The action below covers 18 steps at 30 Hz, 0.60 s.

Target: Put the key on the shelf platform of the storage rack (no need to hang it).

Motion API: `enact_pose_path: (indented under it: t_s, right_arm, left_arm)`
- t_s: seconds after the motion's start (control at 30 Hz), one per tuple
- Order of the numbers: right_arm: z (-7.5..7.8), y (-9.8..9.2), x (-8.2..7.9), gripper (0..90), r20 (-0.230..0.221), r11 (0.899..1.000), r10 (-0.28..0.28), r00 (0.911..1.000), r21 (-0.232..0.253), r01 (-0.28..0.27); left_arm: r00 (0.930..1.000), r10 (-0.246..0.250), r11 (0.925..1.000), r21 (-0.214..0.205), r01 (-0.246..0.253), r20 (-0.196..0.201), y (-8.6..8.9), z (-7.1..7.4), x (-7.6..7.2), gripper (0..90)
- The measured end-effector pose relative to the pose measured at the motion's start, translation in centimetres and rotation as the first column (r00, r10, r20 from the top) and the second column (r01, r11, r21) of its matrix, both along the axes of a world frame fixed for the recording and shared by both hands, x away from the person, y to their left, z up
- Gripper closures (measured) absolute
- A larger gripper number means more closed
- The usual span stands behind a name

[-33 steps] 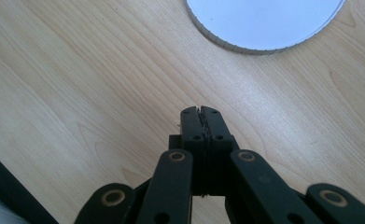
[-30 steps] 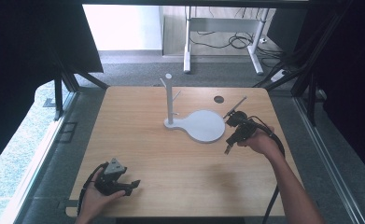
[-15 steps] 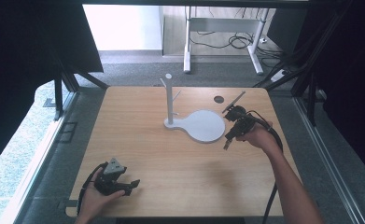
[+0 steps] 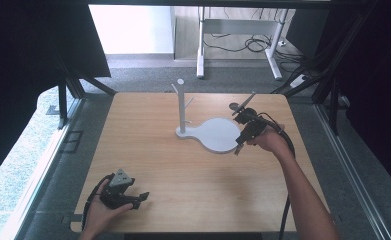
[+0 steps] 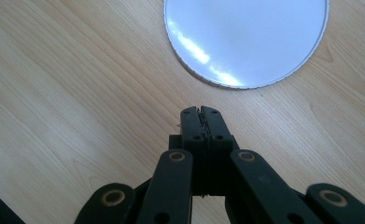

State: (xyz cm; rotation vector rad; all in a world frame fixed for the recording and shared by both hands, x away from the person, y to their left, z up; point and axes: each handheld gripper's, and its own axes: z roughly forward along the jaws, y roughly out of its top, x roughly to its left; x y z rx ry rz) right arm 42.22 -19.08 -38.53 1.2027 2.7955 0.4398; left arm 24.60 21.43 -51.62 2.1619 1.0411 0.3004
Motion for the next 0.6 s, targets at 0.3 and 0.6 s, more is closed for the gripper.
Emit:
enact_pose_path:
  t_s: [0.3,0.6]
  right_arm:
    - [0.0,0.2,0.6,90.0,-0.003,1.000,-0.007,1.0000,0.004,0.007]
    - [0.0,0.4,1.5,90.0,-0.009,1.000,-0.021,0.9997,0.008,0.021]
  left_arm:
    - [1.0000,-0.001,1.0000,0.001,0.001,0.000,0.0,0.0,0.0,24.5]
    - [1.0000,-0.004,1.0000,0.002,0.004,-0.001,0.1,0.0,0.0,24.5]
